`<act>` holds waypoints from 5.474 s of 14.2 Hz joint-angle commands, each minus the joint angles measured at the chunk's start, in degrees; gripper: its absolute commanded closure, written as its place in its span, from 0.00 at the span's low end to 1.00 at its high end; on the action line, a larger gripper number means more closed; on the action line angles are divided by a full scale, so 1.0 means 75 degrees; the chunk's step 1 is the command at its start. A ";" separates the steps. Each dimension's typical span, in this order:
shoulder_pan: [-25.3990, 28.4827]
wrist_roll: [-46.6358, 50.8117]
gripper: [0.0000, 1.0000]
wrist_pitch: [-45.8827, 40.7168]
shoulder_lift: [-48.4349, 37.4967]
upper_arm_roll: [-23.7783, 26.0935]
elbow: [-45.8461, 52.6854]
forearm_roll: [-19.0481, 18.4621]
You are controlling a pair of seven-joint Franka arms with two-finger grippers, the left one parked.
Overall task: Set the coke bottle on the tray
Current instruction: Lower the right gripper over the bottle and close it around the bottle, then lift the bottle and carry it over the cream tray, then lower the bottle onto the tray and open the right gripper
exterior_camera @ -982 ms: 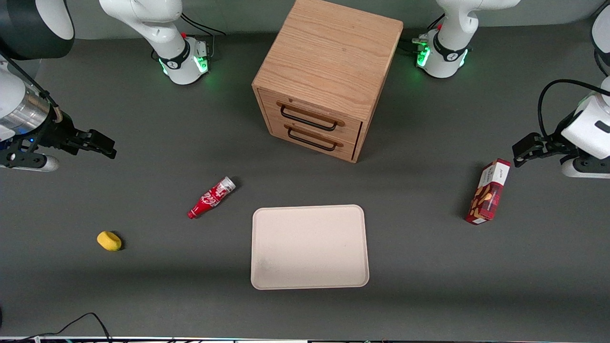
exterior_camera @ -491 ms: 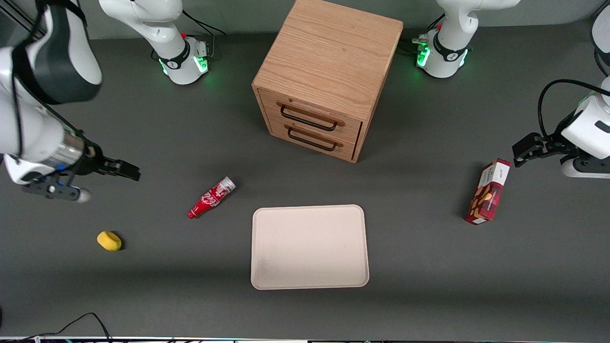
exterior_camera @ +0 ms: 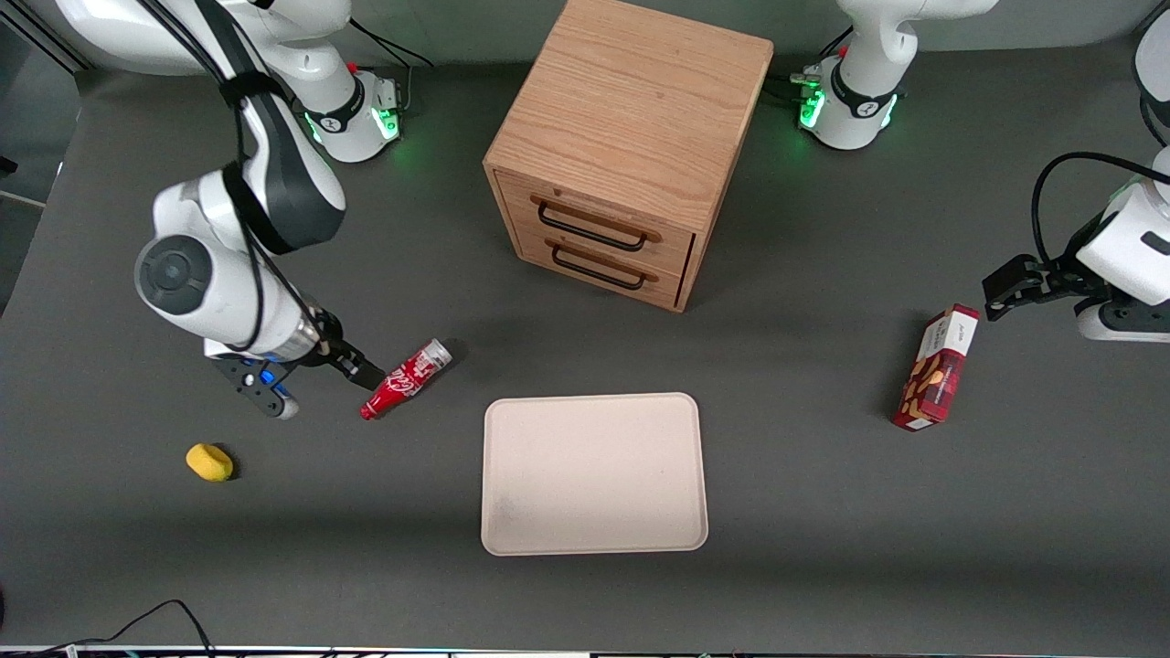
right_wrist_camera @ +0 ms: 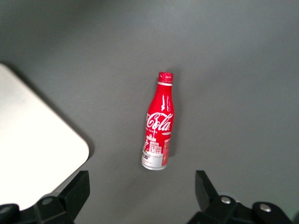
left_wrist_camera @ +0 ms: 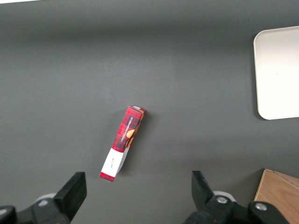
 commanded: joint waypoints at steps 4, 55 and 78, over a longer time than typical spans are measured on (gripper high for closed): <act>0.0067 0.1889 0.00 0.1147 0.1011 -0.0025 -0.0604 -0.0383; 0.1274 -0.4085 1.00 -0.0235 0.5513 0.0890 0.5794 -0.0899; 0.1544 -0.4425 0.00 0.0785 0.5631 0.0385 0.5653 -0.0922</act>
